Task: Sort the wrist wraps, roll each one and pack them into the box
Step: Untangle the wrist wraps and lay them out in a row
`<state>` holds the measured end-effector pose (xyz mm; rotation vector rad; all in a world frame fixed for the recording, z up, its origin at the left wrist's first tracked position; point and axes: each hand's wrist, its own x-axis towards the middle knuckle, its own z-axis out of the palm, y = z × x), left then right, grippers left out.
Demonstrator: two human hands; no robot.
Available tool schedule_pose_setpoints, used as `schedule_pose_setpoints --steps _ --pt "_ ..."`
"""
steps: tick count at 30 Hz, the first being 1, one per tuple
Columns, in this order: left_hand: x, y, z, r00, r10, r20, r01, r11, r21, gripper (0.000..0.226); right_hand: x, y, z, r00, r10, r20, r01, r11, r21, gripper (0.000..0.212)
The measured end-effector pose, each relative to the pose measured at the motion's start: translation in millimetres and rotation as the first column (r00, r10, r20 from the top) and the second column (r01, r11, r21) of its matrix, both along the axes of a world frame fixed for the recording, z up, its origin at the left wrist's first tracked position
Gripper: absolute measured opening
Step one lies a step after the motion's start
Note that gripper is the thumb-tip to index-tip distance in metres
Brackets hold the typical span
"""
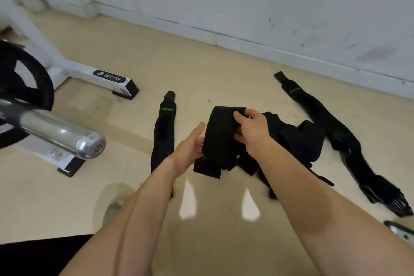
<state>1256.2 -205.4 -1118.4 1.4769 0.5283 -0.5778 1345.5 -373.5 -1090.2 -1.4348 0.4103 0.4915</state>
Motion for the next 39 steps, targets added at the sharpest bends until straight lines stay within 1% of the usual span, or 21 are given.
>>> schedule_pose_setpoints --steps 3,4,7,10,11,12,14,15,16,17,18,19,20,22,23,27,29,31,34,37,39 --pt "-4 -2 32 0.989 -0.115 0.098 0.112 0.993 0.041 0.040 2 -11 26 0.997 -0.067 -0.025 0.067 0.998 -0.008 0.017" --pt "-3 0 38 0.982 -0.153 0.108 0.149 0.988 0.046 0.033 4 -15 32 0.995 -0.091 -0.033 0.091 0.996 -0.007 0.021" --pt "-4 1 72 0.961 -0.255 0.110 0.251 0.967 0.050 0.032 1 -31 57 0.990 -0.140 -0.030 0.138 0.988 -0.065 0.036" --pt "-2 -6 104 0.939 -0.307 0.155 0.296 0.951 0.088 0.027 -4 -49 81 0.997 -0.069 -0.018 0.064 0.979 -0.196 0.013" --pt "0 -9 115 0.925 -0.337 0.176 0.322 0.941 0.107 0.025 -8 -56 90 1.000 0.006 -0.020 -0.012 0.956 -0.295 0.015" --pt "2 -14 125 0.903 -0.382 0.197 0.363 0.923 0.128 0.023 -11 -65 99 0.992 0.123 -0.020 -0.119 0.893 -0.435 0.021" --pt "4 -25 146 0.848 -0.477 0.230 0.448 0.878 0.166 0.019 -18 -80 118 0.921 0.388 -0.031 -0.281 0.608 -0.742 0.038" --pt "5 -30 156 0.818 -0.524 0.240 0.491 0.851 0.186 0.017 -24 -85 130 0.868 0.496 -0.024 -0.287 0.463 -0.839 0.047" --pt "5 -36 168 0.785 -0.569 0.246 0.532 0.822 0.204 0.016 -29 -90 142 0.797 0.603 0.012 -0.286 0.396 -0.873 0.060" --pt "7 -41 177 0.754 -0.607 0.251 0.567 0.794 0.219 0.016 -35 -93 155 0.702 0.710 0.047 -0.332 0.385 -0.861 0.067" --pt "9 -45 184 0.722 -0.643 0.256 0.597 0.765 0.240 0.016 -41 -96 167 0.607 0.791 0.074 -0.421 0.400 -0.814 0.064" --pt "11 -48 190 0.691 -0.673 0.264 0.621 0.739 0.261 0.016 -46 -98 176 0.542 0.837 0.076 -0.533 0.413 -0.738 0.054" --pt "12 -51 193 0.668 -0.693 0.271 0.634 0.721 0.279 0.016 -50 -102 178 0.517 0.853 0.070 -0.606 0.423 -0.674 0.041" --pt "12 -56 195 0.661 -0.698 0.276 0.626 0.716 0.309 0.016 -56 -110 175 0.508 0.858 0.080 -0.597 0.417 -0.686 0.014" --pt "11 -58 192 0.672 -0.688 0.273 0.610 0.724 0.323 0.017 -58 -116 171 0.500 0.860 0.102 -0.581 0.421 -0.697 0.008" --pt "6 -58 172 0.680 -0.687 0.254 0.585 0.719 0.375 0.021 -58 -132 154 0.546 0.819 0.177 -0.651 0.548 -0.526 0.019" --pt "8 -60 163 0.661 -0.712 0.238 0.578 0.685 0.444 0.020 -54 -137 146 0.578 0.796 0.180 -0.649 0.581 -0.490 0.019" --pt "11 -64 159 0.679 -0.694 0.239 0.532 0.690 0.491 0.014 -46 -143 136 0.590 0.786 0.187 -0.633 0.593 -0.497 0.018" --pt "14 -71 153 0.741 -0.636 0.218 0.458 0.714 0.529 0.010 -39 -150 123 0.596 0.790 0.142 -0.612 0.562 -0.557 0.019" --pt "14 -78 142 0.796 -0.587 0.148 0.435 0.725 0.533 0.010 -33 -151 112 0.569 0.814 0.116 -0.561 0.487 -0.670 0.021" --pt "19 -66 138 0.807 -0.587 0.058 0.416 0.637 0.649 0.010 -25 -166 107 0.572 0.816 0.077 -0.453 0.393 -0.800 0.025"
